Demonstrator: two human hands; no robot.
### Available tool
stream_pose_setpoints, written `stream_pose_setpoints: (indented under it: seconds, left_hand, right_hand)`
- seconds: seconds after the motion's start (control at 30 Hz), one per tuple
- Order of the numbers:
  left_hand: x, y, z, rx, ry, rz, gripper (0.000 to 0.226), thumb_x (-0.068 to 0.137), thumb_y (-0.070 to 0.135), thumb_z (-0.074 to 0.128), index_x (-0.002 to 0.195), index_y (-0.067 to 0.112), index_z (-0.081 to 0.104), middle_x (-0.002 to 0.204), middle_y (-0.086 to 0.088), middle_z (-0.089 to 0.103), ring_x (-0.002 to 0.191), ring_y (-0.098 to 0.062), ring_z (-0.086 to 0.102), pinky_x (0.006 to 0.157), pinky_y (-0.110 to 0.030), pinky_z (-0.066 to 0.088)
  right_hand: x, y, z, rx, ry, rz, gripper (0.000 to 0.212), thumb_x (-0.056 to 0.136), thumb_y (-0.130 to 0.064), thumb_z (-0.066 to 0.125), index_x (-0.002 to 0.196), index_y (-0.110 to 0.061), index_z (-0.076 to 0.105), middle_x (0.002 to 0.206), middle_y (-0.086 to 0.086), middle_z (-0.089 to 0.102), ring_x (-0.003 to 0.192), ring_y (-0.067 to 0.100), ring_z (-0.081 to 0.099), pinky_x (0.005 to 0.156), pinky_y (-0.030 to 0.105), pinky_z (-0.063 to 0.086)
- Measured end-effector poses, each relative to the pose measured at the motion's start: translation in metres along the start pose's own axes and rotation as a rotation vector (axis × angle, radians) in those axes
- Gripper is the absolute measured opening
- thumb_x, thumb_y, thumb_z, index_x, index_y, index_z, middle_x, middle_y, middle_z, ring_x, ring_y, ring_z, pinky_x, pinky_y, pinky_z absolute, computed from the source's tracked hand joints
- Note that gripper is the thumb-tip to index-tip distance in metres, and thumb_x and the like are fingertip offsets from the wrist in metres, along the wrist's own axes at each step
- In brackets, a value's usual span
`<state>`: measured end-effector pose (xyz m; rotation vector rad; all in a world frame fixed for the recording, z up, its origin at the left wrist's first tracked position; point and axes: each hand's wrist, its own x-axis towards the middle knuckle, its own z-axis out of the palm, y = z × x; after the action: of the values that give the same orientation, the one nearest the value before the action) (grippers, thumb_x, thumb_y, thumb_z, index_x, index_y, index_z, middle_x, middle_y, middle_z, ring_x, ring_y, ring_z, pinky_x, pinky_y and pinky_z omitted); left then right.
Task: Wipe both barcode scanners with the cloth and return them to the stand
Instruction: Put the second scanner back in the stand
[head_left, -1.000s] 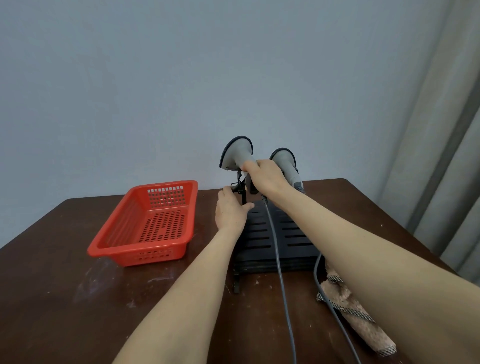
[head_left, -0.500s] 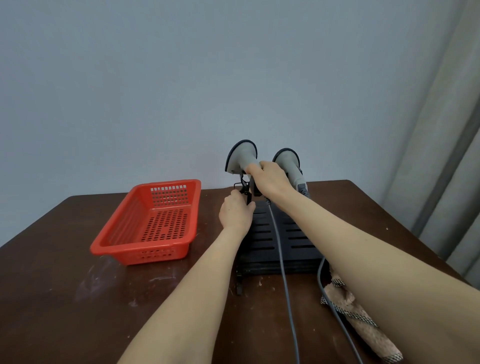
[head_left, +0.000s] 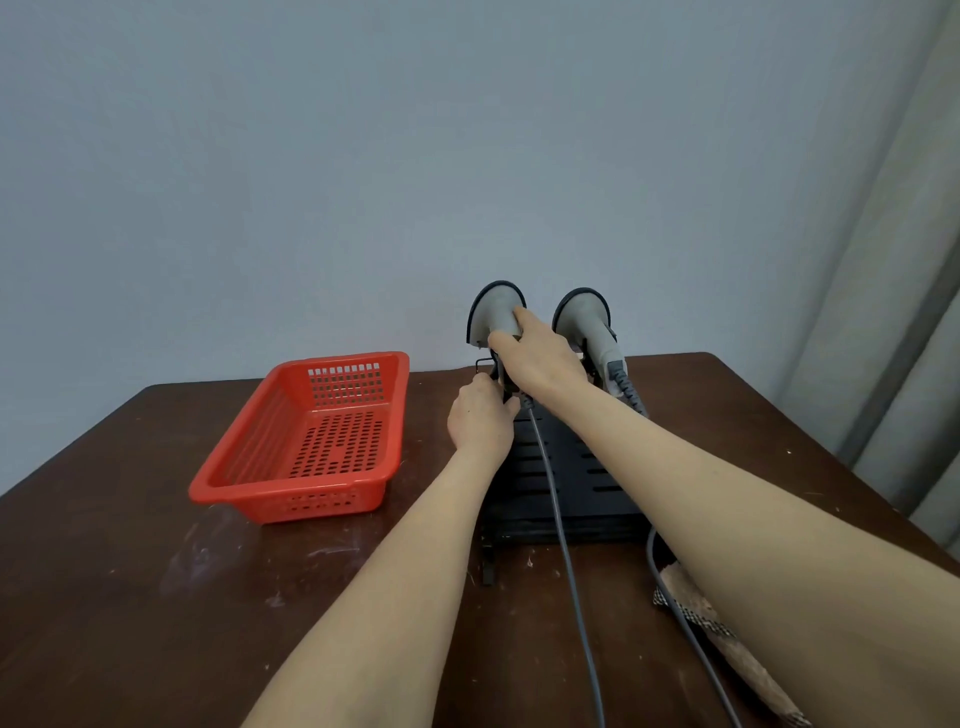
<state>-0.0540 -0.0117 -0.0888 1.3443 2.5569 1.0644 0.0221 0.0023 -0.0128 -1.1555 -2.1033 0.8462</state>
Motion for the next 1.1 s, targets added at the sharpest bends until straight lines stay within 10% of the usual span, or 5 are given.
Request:
stream_pose_setpoints:
  seconds: [0.37, 1.1]
  left_hand:
    - [0.001, -0.001, -0.001, 0.001, -0.008, 0.02, 0.021, 0.091, 0.017, 0.054, 0.107, 0.003, 0.055, 0.106, -0.016, 0.065, 0.099, -0.034, 0.061, 0.068, -0.035, 0.042]
    - [0.003, -0.004, -0.003, -0.004, -0.018, 0.025, 0.022, 0.089, 0.012, 0.046, 0.108, 0.003, 0.055, 0.104, -0.017, 0.065, 0.097, -0.035, 0.061, 0.074, -0.039, 0.048]
  right_hand:
    - [-0.002, -0.001, 0.002, -0.161, -0.014, 0.056, 0.045, 0.091, -0.035, 0.039, 0.134, -0.02, 0.042, 0.124, 0.009, 0.057, 0.107, 0.03, 0.051, 0.076, 0.035, 0.036]
    - [0.001, -0.001, 0.017, -0.24, 0.094, 0.091, 0.029, 0.087, -0.036, 0.039, 0.102, -0.014, 0.051, 0.1, 0.007, 0.062, 0.085, 0.027, 0.05, 0.065, 0.033, 0.034]
